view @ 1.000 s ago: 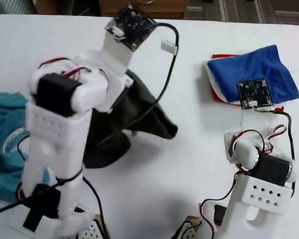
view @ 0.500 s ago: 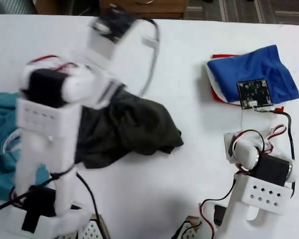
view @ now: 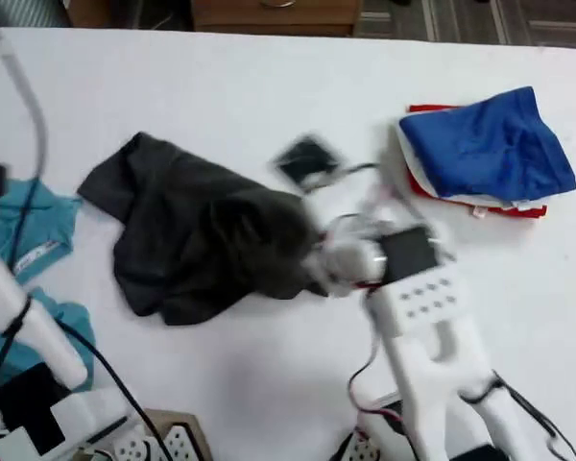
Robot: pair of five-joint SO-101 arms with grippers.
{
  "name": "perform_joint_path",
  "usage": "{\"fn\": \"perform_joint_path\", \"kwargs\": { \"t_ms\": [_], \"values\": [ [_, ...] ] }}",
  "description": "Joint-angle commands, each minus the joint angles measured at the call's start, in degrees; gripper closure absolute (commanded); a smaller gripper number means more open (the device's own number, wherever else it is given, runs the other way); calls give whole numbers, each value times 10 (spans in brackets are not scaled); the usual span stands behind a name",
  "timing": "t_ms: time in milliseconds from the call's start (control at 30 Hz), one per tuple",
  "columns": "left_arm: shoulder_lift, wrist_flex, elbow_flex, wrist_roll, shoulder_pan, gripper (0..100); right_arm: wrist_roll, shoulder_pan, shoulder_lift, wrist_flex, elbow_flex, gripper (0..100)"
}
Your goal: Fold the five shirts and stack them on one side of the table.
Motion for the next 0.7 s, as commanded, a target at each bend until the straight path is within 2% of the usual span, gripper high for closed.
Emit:
{"fn": "perform_joint_path", "kwargs": {
  "t_ms": [0,233,400,500,667],
  "values": [
    [-13,-7,-21,-8,-75,774,-5,-139,54,-30,-42,807],
    [-13,-7,-21,-8,-210,774,-6,-263,195,-142,-45,807],
    [-13,-7,-21,-9,-276,774,-53,-351,263,-207,-45,807],
    [-13,-7,-21,-10,-300,773,-66,-378,301,-247,-45,807],
    [-13,-7,-21,-42,-324,774,-68,-378,365,-314,-47,807]
  ]
}}
